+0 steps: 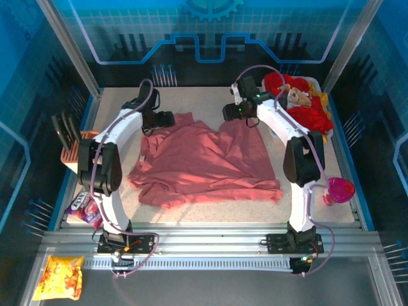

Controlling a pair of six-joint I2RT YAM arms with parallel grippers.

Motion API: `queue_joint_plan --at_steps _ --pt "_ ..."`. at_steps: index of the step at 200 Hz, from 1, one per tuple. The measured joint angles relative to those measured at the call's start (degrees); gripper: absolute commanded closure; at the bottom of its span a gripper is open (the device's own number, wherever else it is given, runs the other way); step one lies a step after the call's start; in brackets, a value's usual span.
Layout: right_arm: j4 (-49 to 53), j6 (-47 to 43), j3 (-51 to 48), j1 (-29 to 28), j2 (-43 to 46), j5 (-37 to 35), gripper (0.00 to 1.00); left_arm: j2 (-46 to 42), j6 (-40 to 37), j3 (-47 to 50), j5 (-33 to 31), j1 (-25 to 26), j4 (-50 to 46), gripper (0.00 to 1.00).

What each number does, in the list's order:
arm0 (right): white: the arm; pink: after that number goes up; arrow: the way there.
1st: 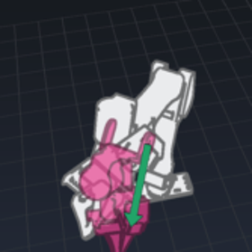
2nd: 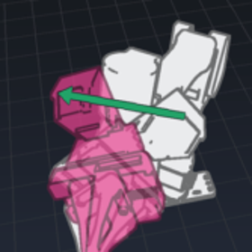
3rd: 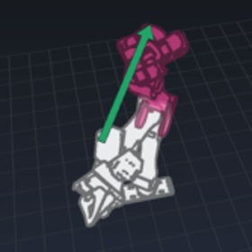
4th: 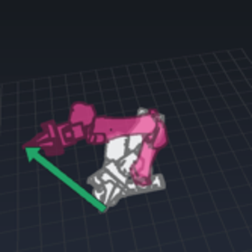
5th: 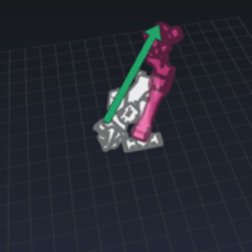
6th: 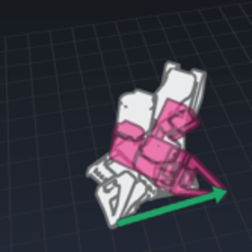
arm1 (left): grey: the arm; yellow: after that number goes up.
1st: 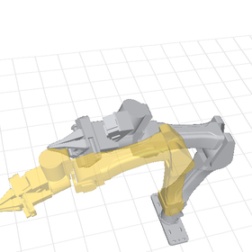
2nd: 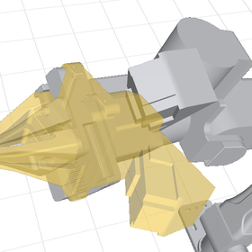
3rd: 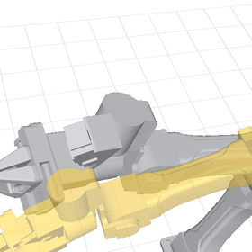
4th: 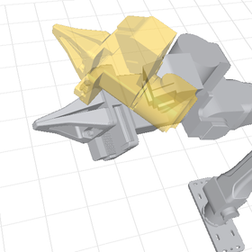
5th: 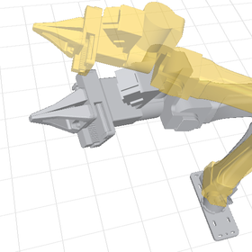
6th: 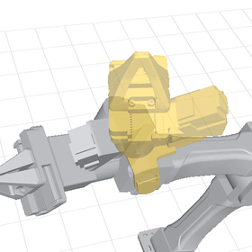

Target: Fold and stack the t-shirts

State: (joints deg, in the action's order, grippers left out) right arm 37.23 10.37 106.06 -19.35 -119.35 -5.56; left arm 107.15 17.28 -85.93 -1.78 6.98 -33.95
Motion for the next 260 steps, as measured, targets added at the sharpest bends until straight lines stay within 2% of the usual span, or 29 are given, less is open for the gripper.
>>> queue_joint_plan --at_steps 53,80,131,224,239,250,260 --pt "4.11 0.31 19.69 3.34 -15.76 -4.59 0.42 -4.52 -0.96 5.07 -0.61 -0.02 1.33 0.16" --pt "6.60 1.73 22.47 4.33 -19.56 -6.21 0.55 -7.76 -0.96 8.94 -1.51 0.00 1.79 0.16" --pt "10.27 2.27 23.08 5.55 -21.94 -6.23 0.55 -9.29 -0.96 10.08 -2.38 -0.02 2.80 0.17" --pt "10.34 3.34 29.27 5.55 -29.51 -6.49 0.56 -9.29 -0.83 11.54 -2.47 -0.02 3.85 0.20" --pt "10.34 3.39 29.55 5.53 -29.51 -6.93 0.61 -9.27 -0.72 11.54 -2.47 -0.02 4.55 0.20" --pt "10.36 3.39 29.59 5.51 -29.62 -7.41 0.75 -8.90 -0.70 11.37 -2.47 -0.04 4.81 0.20" --pt "10.38 3.65 29.59 5.51 -29.79 -7.74 0.83 -7.58 -0.52 10.19 -2.49 -0.11 4.50 0.21"
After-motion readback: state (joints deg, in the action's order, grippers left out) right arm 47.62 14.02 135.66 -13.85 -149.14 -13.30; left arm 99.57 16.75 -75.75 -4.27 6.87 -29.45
